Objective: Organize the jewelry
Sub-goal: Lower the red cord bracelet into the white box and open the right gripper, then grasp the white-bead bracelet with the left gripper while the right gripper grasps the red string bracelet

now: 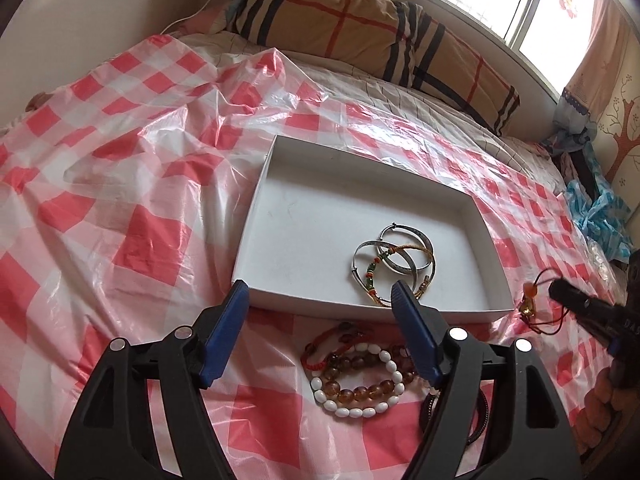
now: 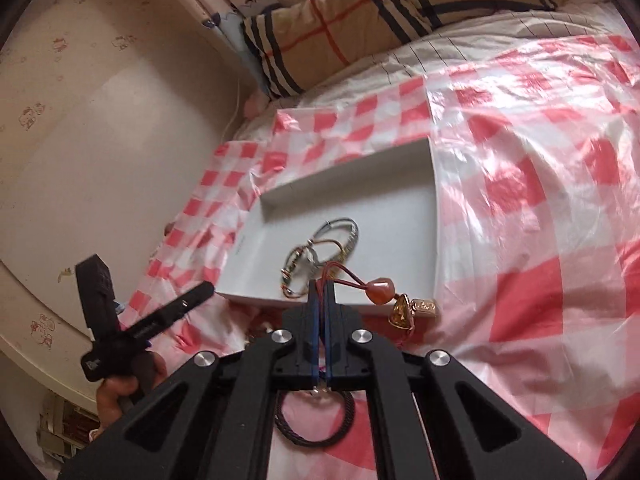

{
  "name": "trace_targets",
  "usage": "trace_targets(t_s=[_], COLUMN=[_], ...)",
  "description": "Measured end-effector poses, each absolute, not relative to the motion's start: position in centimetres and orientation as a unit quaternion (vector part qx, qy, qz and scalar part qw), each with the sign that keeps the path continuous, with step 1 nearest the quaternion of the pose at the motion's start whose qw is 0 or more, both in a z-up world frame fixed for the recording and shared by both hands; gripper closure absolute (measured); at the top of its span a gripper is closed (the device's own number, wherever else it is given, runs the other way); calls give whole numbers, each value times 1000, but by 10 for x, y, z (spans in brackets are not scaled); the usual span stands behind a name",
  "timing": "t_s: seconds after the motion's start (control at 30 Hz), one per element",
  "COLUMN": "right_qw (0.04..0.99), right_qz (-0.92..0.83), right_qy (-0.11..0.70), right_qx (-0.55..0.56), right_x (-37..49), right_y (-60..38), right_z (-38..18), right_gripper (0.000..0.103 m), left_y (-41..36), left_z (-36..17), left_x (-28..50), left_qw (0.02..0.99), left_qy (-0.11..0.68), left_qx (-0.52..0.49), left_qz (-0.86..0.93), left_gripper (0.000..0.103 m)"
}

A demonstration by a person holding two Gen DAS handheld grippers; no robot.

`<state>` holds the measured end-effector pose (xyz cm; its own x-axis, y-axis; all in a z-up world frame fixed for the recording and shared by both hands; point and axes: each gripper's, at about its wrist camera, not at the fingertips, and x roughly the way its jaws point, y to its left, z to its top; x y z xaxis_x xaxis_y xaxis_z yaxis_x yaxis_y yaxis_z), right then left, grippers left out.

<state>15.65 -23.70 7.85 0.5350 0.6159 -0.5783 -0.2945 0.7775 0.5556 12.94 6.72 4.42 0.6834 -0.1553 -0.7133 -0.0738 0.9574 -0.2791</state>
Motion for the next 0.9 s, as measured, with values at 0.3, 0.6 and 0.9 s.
trace_targets(t_s=[0.3, 0.6, 0.9], right_qw=[882, 865, 837], right_qz=[210, 209, 195], right_qy=[397, 451, 507], right_qx=[146, 71, -71], right_x=[213, 150, 137], right_y=[-201, -193, -156], right_z=[98, 41, -10], right_gripper=[71, 42, 42], left_y=[46, 13, 2], left_z=[48, 42, 14], left_x=[125, 112, 106], left_qw=[912, 903, 880], left_qy=[399, 421, 464], left_qx=[-84, 21, 64], left_qz=[-43, -87, -86], left_gripper=[33, 28, 28])
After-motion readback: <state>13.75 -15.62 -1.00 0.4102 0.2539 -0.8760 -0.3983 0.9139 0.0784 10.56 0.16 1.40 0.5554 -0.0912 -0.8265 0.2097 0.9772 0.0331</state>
